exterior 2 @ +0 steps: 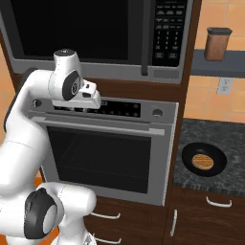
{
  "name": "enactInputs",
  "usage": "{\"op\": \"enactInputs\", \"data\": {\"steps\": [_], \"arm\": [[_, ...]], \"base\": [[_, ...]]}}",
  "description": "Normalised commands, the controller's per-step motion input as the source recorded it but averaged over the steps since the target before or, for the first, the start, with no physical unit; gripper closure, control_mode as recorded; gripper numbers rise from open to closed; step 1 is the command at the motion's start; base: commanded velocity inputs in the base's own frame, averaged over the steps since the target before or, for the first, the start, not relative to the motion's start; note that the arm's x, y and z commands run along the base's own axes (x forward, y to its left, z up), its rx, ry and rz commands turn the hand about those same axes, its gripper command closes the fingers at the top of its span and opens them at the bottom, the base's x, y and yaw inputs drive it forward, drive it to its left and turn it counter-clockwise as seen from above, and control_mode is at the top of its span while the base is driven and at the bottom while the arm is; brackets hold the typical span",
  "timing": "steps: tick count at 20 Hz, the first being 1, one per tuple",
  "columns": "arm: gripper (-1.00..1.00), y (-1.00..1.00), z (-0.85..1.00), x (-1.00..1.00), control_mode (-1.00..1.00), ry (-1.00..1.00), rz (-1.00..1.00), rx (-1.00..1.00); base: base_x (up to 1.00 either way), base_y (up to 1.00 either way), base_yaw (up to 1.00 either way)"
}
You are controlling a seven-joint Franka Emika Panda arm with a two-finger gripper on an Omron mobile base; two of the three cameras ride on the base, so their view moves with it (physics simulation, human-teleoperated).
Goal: Open the microwave, place the bowl with waffle inside the microwave, then close the microwave door and turn it on.
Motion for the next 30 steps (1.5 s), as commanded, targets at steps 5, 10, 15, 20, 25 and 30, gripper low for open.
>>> {"op": "enactInputs", "data": {"steps": [5, 10, 15, 20, 25, 30], "arm": [[-1.0, -0.1, 0.0, -0.37, -1.0, -0.11, -0.01, 0.0], [-1.0, -0.27, 0.17, -0.58, -1.0, -0.2, 0.0, 0.0], [-1.0, -0.38, 0.4, -0.48, -1.0, -0.25, 0.0, 0.0], [-1.0, -0.51, 0.54, -0.37, -1.0, -0.27, 0.0, 0.01], [-1.0, -0.58, 0.64, -0.25, -1.0, -0.26, -0.06, 0.02], [-1.0, -0.63, 0.5, -0.14, -1.0, -0.14, -0.11, 0.01]], "base": [[0.0, 0.0, 0.0], [0.0, 0.0, 0.0], [0.0, 0.0, 0.0], [0.0, 0.0, 0.0], [0.0, 0.0, 0.0], [0.0, 0.0, 0.0]]}}
